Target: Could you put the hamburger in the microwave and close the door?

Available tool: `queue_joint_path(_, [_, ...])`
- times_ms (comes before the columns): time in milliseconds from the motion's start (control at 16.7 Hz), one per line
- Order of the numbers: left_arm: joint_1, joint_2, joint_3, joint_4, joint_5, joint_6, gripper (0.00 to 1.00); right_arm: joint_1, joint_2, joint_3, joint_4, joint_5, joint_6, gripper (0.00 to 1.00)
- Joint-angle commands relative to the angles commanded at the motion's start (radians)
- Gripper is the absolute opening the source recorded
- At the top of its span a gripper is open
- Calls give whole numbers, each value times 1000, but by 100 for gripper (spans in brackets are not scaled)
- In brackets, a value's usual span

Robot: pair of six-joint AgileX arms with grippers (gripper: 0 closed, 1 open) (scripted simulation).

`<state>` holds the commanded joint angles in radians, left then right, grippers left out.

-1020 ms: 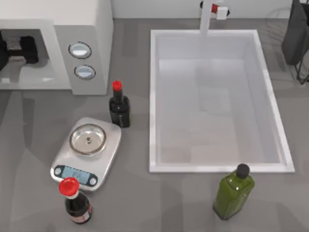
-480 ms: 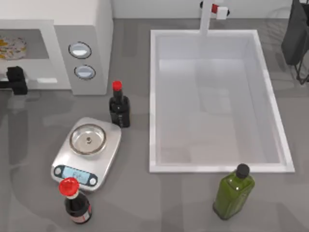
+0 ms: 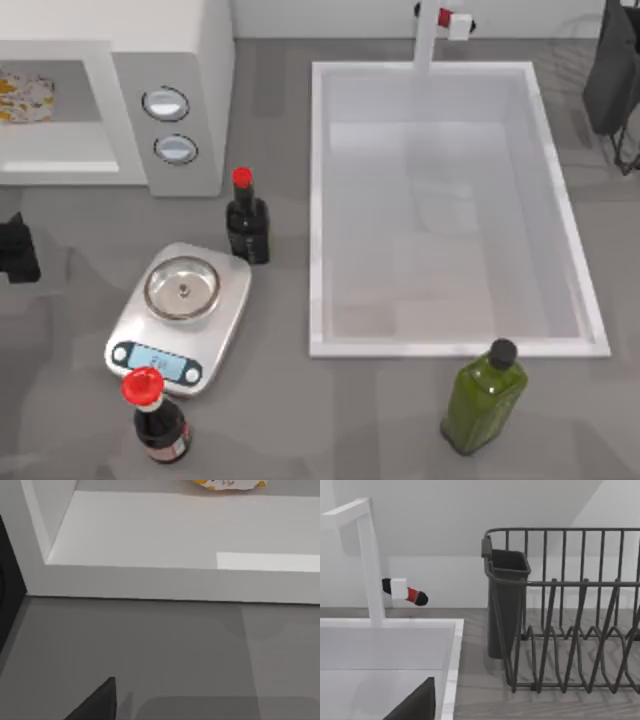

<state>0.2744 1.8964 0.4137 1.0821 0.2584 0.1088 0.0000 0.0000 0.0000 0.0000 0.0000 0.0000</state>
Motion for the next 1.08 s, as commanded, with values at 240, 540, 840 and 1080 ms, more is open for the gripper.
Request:
queue_joint_path(240, [2,-4,-10,7,2,1,100,0,0,0,0,0,0,100])
queue_joint_path(540, [-2,-67,12,-68,-2,0,100,0,0,0,0,0,0,100])
queue_joint_path(840, [-4,-275,65,-375,-4,-1,100,0,0,0,0,0,0,100])
queue_joint_path(1080, [-3,-437,114,-570,-6,-2,100,0,0,0,0,0,0,100])
